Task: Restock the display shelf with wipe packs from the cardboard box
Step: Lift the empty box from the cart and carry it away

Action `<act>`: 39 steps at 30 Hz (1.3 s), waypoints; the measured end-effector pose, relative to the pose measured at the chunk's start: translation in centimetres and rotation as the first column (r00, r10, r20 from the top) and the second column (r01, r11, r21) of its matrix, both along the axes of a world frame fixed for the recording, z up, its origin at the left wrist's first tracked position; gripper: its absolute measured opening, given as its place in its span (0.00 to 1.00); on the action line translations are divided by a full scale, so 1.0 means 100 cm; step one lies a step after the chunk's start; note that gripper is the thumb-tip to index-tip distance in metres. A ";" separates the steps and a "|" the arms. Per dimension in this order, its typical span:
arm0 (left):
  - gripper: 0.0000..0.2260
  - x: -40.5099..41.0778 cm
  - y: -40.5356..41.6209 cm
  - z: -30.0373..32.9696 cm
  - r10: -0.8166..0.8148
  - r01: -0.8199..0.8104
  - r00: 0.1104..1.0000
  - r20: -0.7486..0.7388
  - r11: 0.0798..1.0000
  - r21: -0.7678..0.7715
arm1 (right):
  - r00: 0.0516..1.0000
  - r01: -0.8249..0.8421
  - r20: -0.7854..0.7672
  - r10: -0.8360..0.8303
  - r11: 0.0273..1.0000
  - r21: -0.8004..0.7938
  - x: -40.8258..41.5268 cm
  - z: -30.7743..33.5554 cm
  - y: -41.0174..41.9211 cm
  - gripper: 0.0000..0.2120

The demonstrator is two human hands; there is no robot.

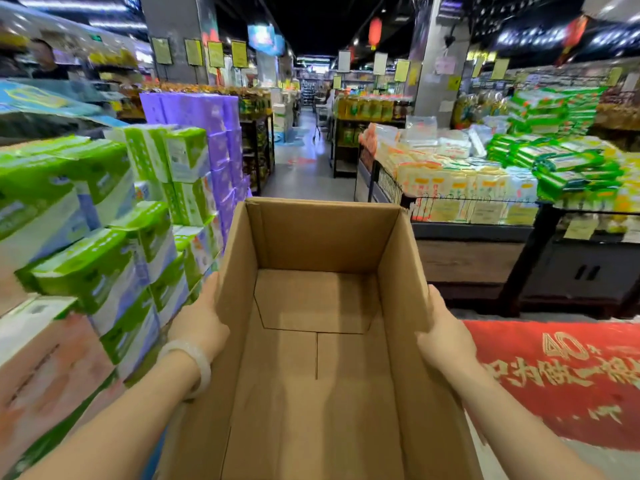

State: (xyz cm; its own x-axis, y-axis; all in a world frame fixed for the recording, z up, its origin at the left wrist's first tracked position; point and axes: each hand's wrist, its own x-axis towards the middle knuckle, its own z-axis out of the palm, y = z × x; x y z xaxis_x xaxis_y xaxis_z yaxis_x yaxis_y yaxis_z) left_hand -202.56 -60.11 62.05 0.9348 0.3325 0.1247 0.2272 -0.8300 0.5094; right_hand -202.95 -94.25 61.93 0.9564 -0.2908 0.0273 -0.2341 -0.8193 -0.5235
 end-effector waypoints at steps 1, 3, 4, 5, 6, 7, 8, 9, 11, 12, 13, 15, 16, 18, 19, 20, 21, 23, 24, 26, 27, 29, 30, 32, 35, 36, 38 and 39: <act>0.38 0.025 -0.004 0.001 0.006 -0.006 1.000 0.002 1.000 -0.005 | 1.000 -0.012 0.001 0.012 1.000 -0.005 0.028 0.003 -0.004 0.41; 0.35 0.075 -0.008 0.006 0.012 -0.011 1.000 0.010 0.999 -0.034 | 1.000 -0.030 0.004 0.030 0.999 -0.020 0.083 0.007 -0.009 0.41; 0.34 0.100 -0.009 0.007 0.015 -0.014 1.000 0.016 0.999 -0.046 | 0.999 -0.038 0.011 0.039 0.999 -0.031 0.109 0.010 -0.012 0.40; 0.33 0.122 -0.012 0.009 0.022 -0.021 1.000 0.018 0.999 -0.046 | 0.999 -0.044 0.018 0.045 0.998 -0.038 0.135 0.011 -0.013 0.40; 0.34 0.145 -0.014 0.010 0.031 -0.030 0.999 0.020 0.999 -0.037 | 0.998 -0.051 0.021 0.052 0.998 -0.040 0.160 0.011 -0.015 0.40; 0.34 0.167 -0.016 0.009 0.042 -0.042 0.999 0.016 0.999 -0.032 | 0.998 -0.056 0.015 0.056 0.998 -0.038 0.185 0.010 -0.016 0.40; 0.35 0.192 -0.016 0.006 0.046 -0.046 0.999 0.018 0.998 -0.036 | 0.998 -0.061 0.006 0.061 0.997 -0.039 0.210 0.008 -0.016 0.41; 0.36 0.217 -0.017 0.005 0.045 -0.044 0.999 0.017 0.998 -0.047 | 0.998 -0.065 0.001 0.065 0.997 -0.041 0.237 0.005 -0.015 0.41; 0.36 0.270 -0.017 -0.001 0.045 -0.045 0.999 0.007 0.997 -0.059 | 0.997 -0.071 -0.003 0.071 0.996 -0.048 0.292 -0.001 -0.016 0.40; 0.36 0.299 -0.018 -0.003 0.037 -0.037 0.999 0.001 0.998 -0.048 | 0.997 -0.073 -0.004 0.073 0.996 -0.051 0.321 -0.004 -0.017 0.40; 0.36 0.324 -0.019 -0.002 0.027 -0.027 1.000 -0.007 0.999 -0.039 | 0.997 -0.073 -0.011 0.072 0.996 -0.051 0.346 -0.006 -0.016 0.40; 0.34 0.387 -0.021 -0.005 0.018 -0.018 1.000 -0.009 0.999 -0.030 | 0.998 -0.057 -0.026 0.056 0.998 -0.042 0.410 -0.013 -0.017 0.40; 0.34 0.420 -0.020 -0.004 0.022 -0.023 1.000 -0.014 1.000 -0.016 | 0.998 -0.055 -0.033 0.054 0.998 -0.042 0.441 -0.014 -0.017 0.40; 0.36 0.481 -0.018 -0.003 0.024 -0.024 0.999 -0.025 1.000 -0.006 | 0.998 -0.058 -0.042 0.057 0.998 -0.029 0.503 -0.014 -0.018 0.41; 0.37 0.511 -0.019 0.000 0.016 -0.017 1.000 -0.017 1.000 -0.017 | 0.998 -0.052 -0.047 0.051 0.998 -0.029 0.534 -0.013 -0.019 0.41; 0.37 0.541 -0.020 0.002 0.005 -0.006 1.000 -0.005 1.000 -0.023 | 0.997 -0.053 -0.053 0.050 0.998 -0.040 0.563 -0.011 -0.021 0.41; 0.37 0.569 -0.021 0.004 0.005 -0.005 1.000 -0.006 1.000 -0.025 | 0.997 -0.053 -0.060 0.050 0.997 -0.052 0.591 -0.010 -0.022 0.41; 0.37 0.625 -0.025 0.007 0.006 -0.006 0.999 -0.035 1.000 -0.008 | 0.997 -0.057 -0.061 0.053 0.996 -0.070 0.643 -0.009 -0.023 0.40; 0.36 0.642 -0.026 0.009 0.005 -0.005 0.999 -0.045 1.000 -0.004 | 0.996 -0.069 -0.064 0.065 0.995 -0.072 0.660 -0.008 -0.023 0.40; 0.34 0.699 -0.031 0.006 0.008 -0.009 0.999 -0.041 1.000 -0.020 | 0.996 -0.069 -0.064 0.066 0.997 -0.046 0.718 -0.013 -0.027 0.40; 0.34 0.728 -0.033 0.004 0.014 -0.016 0.999 -0.046 0.999 -0.029 | 0.996 -0.063 -0.068 0.060 0.997 -0.043 0.751 -0.019 -0.030 0.40; 0.35 0.788 -0.036 -0.001 0.028 -0.031 0.998 -0.064 0.998 -0.047 | 0.996 -0.057 -0.073 0.056 0.998 -0.018 0.820 -0.027 -0.030 0.39; 0.34 0.818 -0.037 -0.005 0.038 -0.041 0.997 -0.068 0.998 -0.042 | 0.996 -0.061 -0.065 0.061 0.998 -0.001 0.854 -0.032 -0.030 0.39; 0.34 0.879 -0.037 -0.012 0.070 -0.074 0.995 -0.077 0.996 -0.040 | 0.995 -0.092 -0.048 0.093 0.996 0.018 0.925 -0.041 -0.029 0.38; 0.36 0.964 -0.031 -0.017 0.111 -0.117 0.991 -0.079 0.991 -0.069 | 0.987 -0.151 -0.059 0.150 0.988 -0.008 1.025 -0.044 -0.024 0.40; 0.36 0.990 -0.028 -0.016 0.125 -0.131 0.989 -0.076 0.989 -0.073 | 0.985 -0.169 -0.051 0.168 0.986 -0.015 1.057 -0.042 -0.022 0.40; 0.37 1.042 -0.022 -0.013 0.153 -0.157 0.985 -0.078 0.986 -0.055 | 0.982 -0.180 -0.057 0.179 0.983 -0.022 1.113 -0.033 -0.013 0.37; 0.37 1.066 -0.019 -0.012 0.169 -0.173 0.982 -0.082 0.984 -0.047 | 0.981 -0.183 -0.063 0.181 0.983 -0.022 1.140 -0.030 -0.007 0.34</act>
State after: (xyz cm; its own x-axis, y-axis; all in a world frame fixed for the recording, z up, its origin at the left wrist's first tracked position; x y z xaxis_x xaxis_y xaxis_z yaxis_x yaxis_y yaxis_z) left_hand -95.99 -62.04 60.83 0.8696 0.4928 0.0316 0.4042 -0.7471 0.5276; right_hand -88.94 -94.98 58.98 0.9934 -0.1116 -0.0264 -0.1102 -0.8650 -0.4896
